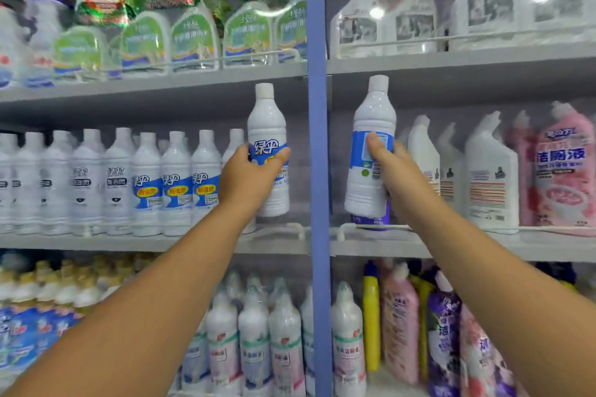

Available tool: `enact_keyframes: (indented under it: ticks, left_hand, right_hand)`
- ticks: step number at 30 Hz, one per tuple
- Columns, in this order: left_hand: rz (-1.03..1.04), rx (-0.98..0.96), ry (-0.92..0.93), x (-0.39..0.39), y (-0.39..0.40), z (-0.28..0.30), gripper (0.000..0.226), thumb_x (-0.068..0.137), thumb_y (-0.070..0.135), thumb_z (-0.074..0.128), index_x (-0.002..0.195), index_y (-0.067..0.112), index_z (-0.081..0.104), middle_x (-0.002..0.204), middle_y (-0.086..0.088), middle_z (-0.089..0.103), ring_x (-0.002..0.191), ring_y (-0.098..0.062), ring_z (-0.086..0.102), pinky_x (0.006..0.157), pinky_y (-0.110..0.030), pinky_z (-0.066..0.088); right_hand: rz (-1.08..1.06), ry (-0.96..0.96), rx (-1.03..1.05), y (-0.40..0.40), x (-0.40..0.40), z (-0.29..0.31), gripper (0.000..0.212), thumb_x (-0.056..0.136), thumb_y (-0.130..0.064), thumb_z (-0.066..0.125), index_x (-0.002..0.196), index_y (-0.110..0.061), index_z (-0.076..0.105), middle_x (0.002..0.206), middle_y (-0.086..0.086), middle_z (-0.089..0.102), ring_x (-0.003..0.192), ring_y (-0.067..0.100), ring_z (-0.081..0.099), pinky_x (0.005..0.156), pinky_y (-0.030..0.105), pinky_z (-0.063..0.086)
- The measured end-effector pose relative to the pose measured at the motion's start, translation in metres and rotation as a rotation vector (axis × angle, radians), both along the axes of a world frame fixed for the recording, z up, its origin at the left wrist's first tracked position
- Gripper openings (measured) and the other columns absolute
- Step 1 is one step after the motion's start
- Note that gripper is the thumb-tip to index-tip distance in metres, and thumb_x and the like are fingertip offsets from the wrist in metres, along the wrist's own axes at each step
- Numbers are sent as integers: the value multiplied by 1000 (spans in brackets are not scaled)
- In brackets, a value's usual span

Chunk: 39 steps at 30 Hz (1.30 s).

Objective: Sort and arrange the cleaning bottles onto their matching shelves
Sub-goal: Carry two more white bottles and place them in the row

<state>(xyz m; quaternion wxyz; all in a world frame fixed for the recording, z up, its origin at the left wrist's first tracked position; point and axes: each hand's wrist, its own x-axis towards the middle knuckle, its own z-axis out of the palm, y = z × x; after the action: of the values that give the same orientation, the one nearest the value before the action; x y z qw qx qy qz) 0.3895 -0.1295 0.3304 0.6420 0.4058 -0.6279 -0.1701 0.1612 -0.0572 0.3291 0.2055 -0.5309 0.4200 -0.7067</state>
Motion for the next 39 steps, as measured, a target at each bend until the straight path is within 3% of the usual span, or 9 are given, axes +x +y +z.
enact_keyframes:
  ticks: [4,11,19,24,27,29,32,35,39]
  left_hand:
    - [-6,63,-25,-14,-22,8,42,77,57,78,100,27,58,87,17,64,82,-10,64,74,-32,50]
    - [-19,170,-124,-6,-57,-13,41,76,53,82,99,26,61,96,10,69,88,-13,67,86,-40,57]
    - [-30,208,-163,-2,-58,-24,49,78,50,82,111,21,61,102,8,69,93,-14,67,84,-37,56]
    - [103,-154,-115,-3,-42,-12,56,85,45,78,130,25,51,120,10,60,102,-13,65,84,-35,58]
    - [-35,-345,-34,-12,-26,15,27,95,33,69,118,20,64,113,8,69,98,-6,67,85,-21,55]
    - [-338,-119,6,-24,-27,34,24,100,32,62,119,18,66,113,2,74,105,-10,70,97,-28,56]
    - [-779,264,113,-41,-41,57,41,105,37,52,134,10,60,121,-5,73,114,-19,69,109,-40,49]
    - [-902,409,61,-57,-51,69,33,107,38,46,117,11,63,113,-5,66,107,-22,62,94,-39,53]
    - [-926,498,-27,-77,-57,76,34,103,38,57,125,12,60,122,-13,58,110,-26,56,88,-36,55]
  right_hand:
    - [23,13,44,-36,-3,10,38,97,-48,64,123,-21,61,113,5,75,96,21,75,77,37,59]
    - [94,63,229,-68,-11,-18,46,90,-49,73,121,-18,59,113,8,75,98,26,76,90,53,60]
    - [139,160,256,-68,-7,-27,41,96,-44,66,128,-21,52,116,0,72,97,12,73,66,22,56]
    - [134,224,308,-67,-10,-28,58,90,-60,65,136,-27,50,124,-4,69,110,15,69,88,34,58]
    - [82,209,298,-62,-24,-28,92,56,-92,68,128,-36,58,120,-4,72,112,17,69,99,49,56]
    - [38,189,246,-55,-34,-29,98,46,-96,67,125,-37,60,117,1,74,109,16,70,99,53,56]
    - [-46,207,205,-24,-29,-30,86,67,-84,68,134,-32,55,124,-11,67,114,11,66,102,44,55]
    - [-72,219,161,-2,-26,-38,62,85,-63,66,137,-33,52,123,-18,65,115,7,64,98,37,56]
    - [-119,280,109,19,-19,-43,54,90,-53,64,138,-34,51,124,-17,64,113,2,64,86,21,56]
